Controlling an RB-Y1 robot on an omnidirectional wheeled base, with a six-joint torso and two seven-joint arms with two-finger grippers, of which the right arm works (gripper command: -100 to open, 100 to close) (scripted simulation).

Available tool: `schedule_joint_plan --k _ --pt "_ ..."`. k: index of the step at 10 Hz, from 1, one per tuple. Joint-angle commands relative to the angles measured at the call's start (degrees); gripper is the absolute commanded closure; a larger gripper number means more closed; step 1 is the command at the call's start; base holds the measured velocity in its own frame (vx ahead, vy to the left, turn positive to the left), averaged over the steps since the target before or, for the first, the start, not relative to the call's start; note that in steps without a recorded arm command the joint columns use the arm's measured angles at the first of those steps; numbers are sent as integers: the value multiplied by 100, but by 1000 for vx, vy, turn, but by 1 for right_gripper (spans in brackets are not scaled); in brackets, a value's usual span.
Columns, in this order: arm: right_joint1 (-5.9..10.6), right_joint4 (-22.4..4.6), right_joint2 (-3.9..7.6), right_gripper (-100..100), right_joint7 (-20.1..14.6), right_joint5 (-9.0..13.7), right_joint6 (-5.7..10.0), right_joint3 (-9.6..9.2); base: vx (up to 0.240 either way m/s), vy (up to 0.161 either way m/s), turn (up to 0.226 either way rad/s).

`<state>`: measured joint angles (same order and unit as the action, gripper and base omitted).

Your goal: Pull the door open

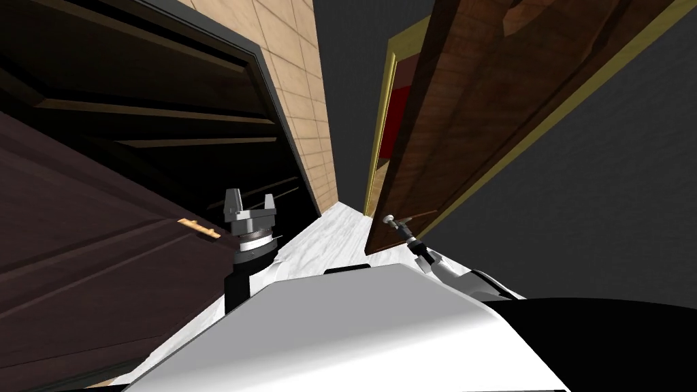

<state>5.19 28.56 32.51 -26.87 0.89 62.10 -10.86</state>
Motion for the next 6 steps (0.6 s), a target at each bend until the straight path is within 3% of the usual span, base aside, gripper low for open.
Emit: schedule_joint_plan --k 1,2,6 --pt "56 -209 -6 100 -13 -18 160 -32 -121 -60 68" --pt "3 -259 50 100 -50 -15 297 -52 -127 -96 195" --pt "-108 -364 168 100 -130 -7 582 -93 -186 -107 162"
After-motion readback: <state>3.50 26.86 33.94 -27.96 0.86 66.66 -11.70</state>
